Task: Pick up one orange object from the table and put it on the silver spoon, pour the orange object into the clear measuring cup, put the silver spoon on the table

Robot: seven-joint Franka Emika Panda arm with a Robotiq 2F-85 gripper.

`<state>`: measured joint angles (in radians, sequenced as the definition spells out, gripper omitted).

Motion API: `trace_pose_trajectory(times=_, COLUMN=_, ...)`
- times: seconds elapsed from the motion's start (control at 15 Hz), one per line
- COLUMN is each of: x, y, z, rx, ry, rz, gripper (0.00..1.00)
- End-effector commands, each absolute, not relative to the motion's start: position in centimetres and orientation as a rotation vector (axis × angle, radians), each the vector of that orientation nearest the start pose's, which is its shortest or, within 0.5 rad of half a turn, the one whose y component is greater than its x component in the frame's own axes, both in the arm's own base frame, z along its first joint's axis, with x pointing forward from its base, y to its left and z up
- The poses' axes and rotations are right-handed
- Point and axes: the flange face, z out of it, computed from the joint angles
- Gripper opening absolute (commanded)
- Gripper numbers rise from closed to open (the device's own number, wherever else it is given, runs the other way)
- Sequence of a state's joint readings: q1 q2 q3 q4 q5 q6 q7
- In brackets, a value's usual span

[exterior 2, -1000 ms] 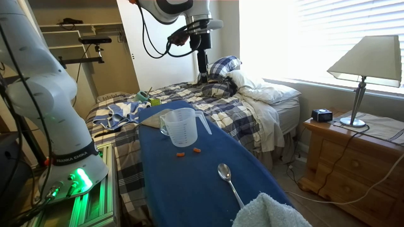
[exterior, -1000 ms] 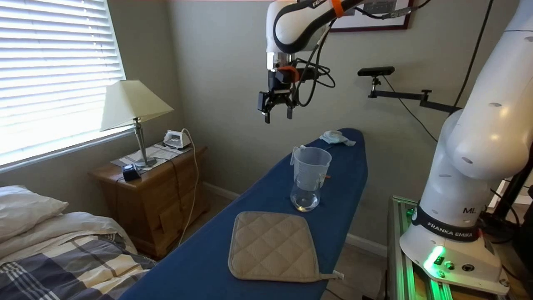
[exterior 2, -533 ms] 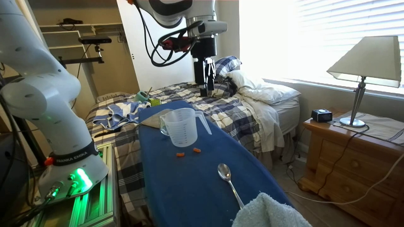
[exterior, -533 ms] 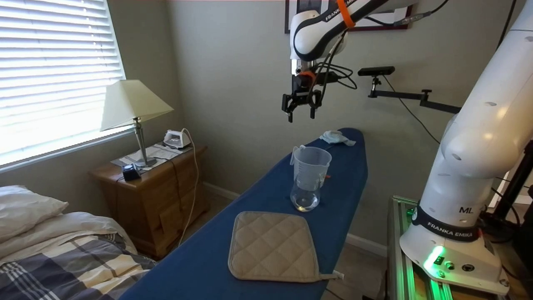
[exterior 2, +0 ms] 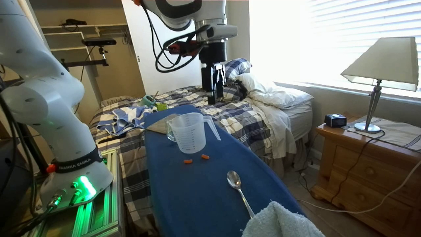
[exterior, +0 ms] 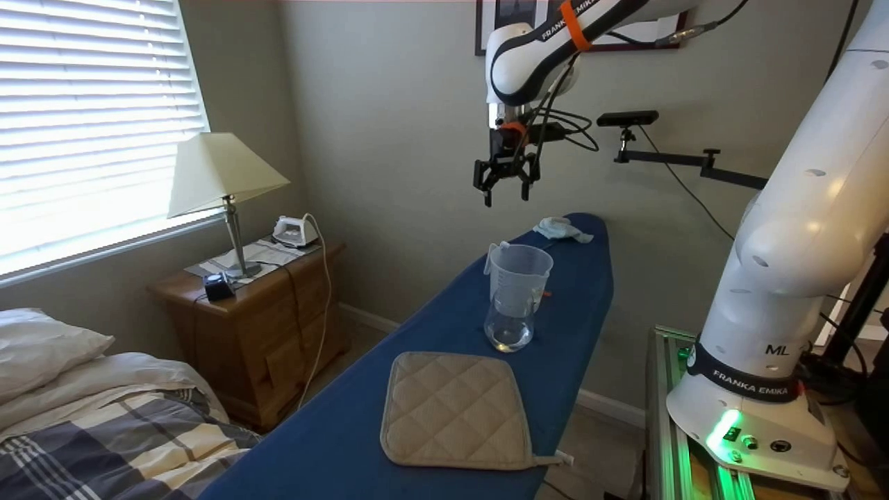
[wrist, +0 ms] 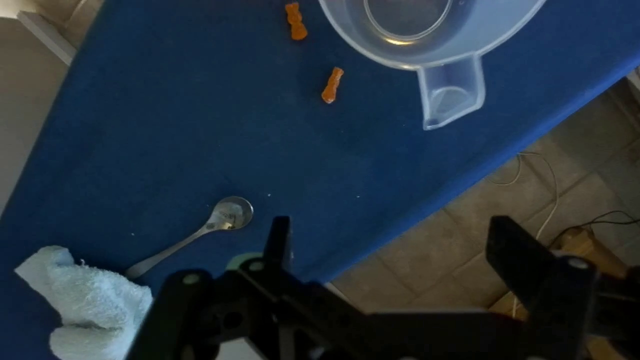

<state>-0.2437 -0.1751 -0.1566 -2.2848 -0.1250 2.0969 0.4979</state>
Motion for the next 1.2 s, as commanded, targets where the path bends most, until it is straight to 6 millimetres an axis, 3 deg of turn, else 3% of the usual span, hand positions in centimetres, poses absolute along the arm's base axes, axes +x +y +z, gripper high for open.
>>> trace_pose_trajectory(times=0.0, x=42.7, y=-24.6, z=40.4, rx=-2.846, ry=1.508, rz=0.18, gripper=1.0)
trace_pose_trajectory(times=0.27, x=39.8, y=-28.1, z=37.1, rx=-2.632, ry=1.528, rz=0.439, gripper=1.0)
trace_pose_trajectory(times=0.53, x=38.2, y=-29.8, z=33.5, rx=-2.481, ry=1.574, rz=0.586, gripper=1.0)
trace_pose_trajectory(times=1.13, x=38.3, y=-29.4, z=25.7, rx=-2.378, ry=1.506, rz=0.721, gripper=1.0)
